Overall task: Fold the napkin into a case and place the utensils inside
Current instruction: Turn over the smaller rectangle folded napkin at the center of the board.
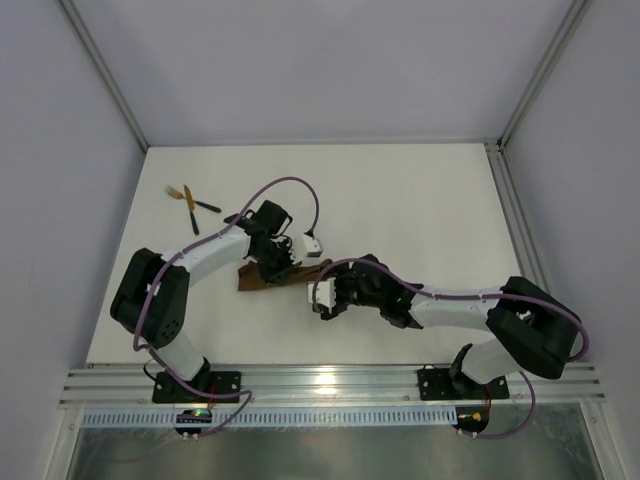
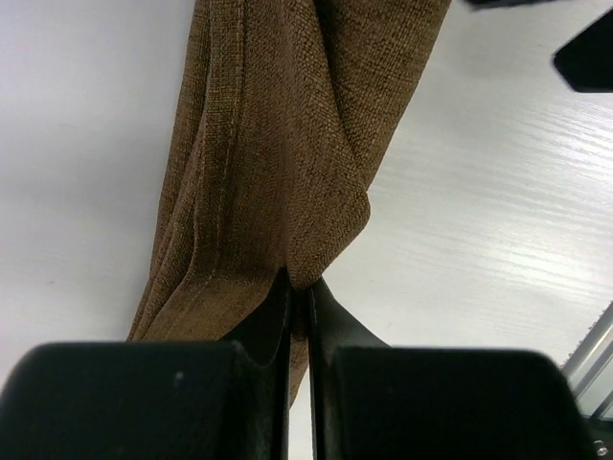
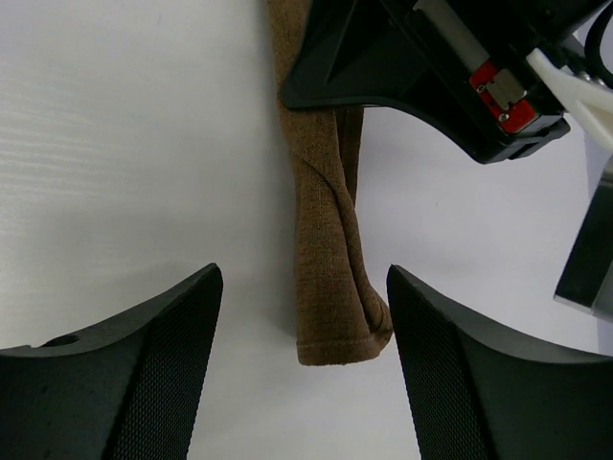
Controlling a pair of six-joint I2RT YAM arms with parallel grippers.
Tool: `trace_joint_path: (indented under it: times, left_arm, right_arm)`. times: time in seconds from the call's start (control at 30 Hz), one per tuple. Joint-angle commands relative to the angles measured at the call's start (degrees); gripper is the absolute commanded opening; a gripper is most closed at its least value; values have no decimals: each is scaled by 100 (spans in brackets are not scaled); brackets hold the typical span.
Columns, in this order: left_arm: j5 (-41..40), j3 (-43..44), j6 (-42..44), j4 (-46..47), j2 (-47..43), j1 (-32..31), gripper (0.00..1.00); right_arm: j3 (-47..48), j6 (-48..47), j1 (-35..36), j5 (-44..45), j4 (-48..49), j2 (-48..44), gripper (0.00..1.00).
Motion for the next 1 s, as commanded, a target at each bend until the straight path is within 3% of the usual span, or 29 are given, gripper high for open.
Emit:
trace_joint_path:
  times: [0.0, 0.27, 0.37, 0.53, 0.63, 0.83, 0.93, 0.97]
  left_arm:
    - [363, 172, 14, -297, -247, 9, 0]
    - [644, 242, 66, -613, -370, 9, 0]
    - [671, 234, 75, -666, -441, 9, 0]
    - [662, 216, 137, -745, -441, 9, 0]
    - [627, 225, 154, -746, -415, 9, 0]
    - [548, 356, 198, -903, -362, 18, 0]
    - [557, 435, 163, -939, -362, 53, 0]
    - [600, 488, 137, -965, -370, 71, 4]
  right_arm:
    - [347, -260, 68, 110, 258, 263, 74]
    - [777, 12, 112, 444, 75, 1019, 74]
    - [997, 47, 156, 505, -303, 1239, 69]
    - [997, 363, 244, 629, -401, 1178, 29]
    - [1085, 732, 244, 532, -681, 1038, 16]
    - [1260, 1523, 253, 234, -1288, 897, 3]
    - [1331, 1962, 244, 93, -1508, 826, 3]
    - [1349, 2068, 244, -21, -1543, 800, 3]
